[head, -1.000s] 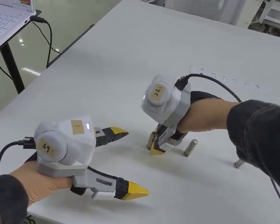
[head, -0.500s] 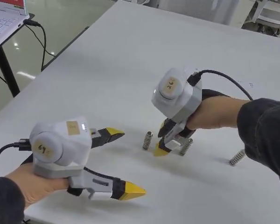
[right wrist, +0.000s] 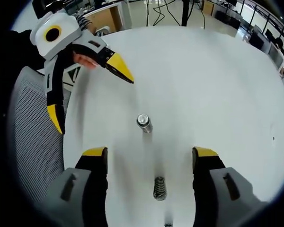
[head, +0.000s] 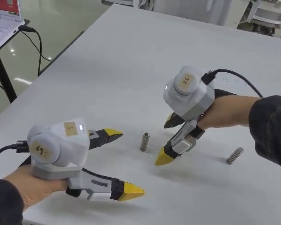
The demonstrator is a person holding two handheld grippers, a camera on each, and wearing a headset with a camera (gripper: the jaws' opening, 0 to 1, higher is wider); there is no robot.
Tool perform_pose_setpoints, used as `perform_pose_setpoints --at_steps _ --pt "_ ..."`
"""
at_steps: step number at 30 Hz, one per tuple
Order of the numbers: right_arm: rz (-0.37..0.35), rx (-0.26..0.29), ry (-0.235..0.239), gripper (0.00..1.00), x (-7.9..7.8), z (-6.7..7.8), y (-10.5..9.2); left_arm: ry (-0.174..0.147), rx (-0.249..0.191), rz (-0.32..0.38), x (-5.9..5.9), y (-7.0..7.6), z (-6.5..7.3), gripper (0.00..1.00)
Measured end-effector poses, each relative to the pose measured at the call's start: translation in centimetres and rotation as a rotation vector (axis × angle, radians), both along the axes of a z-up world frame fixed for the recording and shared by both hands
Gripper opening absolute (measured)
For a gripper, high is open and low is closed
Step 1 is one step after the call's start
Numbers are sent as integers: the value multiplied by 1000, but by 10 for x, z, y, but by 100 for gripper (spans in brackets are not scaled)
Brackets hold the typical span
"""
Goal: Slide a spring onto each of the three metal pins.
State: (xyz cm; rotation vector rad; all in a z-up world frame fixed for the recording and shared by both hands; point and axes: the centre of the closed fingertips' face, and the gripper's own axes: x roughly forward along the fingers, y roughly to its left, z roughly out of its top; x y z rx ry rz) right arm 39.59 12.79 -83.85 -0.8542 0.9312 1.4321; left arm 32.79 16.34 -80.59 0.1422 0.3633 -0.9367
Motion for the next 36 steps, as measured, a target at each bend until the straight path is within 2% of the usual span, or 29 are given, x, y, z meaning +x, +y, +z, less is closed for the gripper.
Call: perform_pose_setpoints --at_steps 4,13,26,36 --pt "-25 27 10 84 0 3 -4 0 3 0 0 0 1 83" --pt "-67 94 -4 99 6 7 -14 1 11 -2 1 -1 2 83" --pt "-154 154 -60 100 24 15 -45 5 21 2 2 -2 5 84" --pt "-289 199 -83 100 36 17 -88 7 33 7 5 0 9 84"
